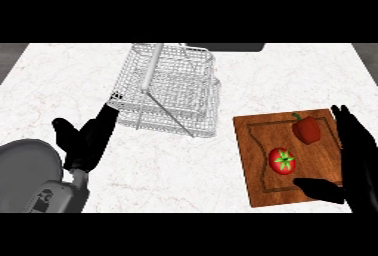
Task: Pick the bell pepper from the cutting board and place it in the tiered basket
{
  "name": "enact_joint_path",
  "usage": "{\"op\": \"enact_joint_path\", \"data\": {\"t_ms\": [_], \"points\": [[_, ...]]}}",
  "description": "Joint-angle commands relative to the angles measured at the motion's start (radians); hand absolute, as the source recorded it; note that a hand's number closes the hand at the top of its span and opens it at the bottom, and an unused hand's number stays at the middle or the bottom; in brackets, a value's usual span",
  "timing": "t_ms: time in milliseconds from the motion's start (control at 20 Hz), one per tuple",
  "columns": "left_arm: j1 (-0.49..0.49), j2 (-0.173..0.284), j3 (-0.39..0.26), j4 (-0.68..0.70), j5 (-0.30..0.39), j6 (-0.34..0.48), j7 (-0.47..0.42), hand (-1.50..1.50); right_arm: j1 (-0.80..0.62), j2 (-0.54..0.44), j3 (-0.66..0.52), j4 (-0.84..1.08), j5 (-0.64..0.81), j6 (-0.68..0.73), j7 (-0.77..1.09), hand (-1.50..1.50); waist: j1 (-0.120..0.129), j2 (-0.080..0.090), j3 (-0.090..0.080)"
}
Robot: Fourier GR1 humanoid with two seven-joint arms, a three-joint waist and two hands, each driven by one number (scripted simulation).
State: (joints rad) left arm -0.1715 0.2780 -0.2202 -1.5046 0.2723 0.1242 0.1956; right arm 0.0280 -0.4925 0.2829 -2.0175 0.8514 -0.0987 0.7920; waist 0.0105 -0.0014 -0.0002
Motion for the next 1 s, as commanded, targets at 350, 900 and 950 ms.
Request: {"op": "enact_joint_path", "data": {"t_ms": [350,900,950], "points": [[-0.002,-0.032,0.068,0.024,0.001,-0.091,0.001,0.0,-0.064,0.144,0.018,0.17,0.085,0.082,0.008,-1.5,-0.01,0.002,0.0],[0.024,-0.083,0.1,0.038,-0.082,-0.116,-0.017,0.0,-0.012,0.226,-0.056,0.257,0.231,-0.03,-0.056,-1.5,-0.012,0.001,0.0],[0.014,-0.079,0.106,0.053,-0.054,-0.144,-0.011,0.0,-0.004,0.194,-0.091,0.285,0.209,-0.048,-0.099,-1.5,-0.012,0.001,0.0]]}}
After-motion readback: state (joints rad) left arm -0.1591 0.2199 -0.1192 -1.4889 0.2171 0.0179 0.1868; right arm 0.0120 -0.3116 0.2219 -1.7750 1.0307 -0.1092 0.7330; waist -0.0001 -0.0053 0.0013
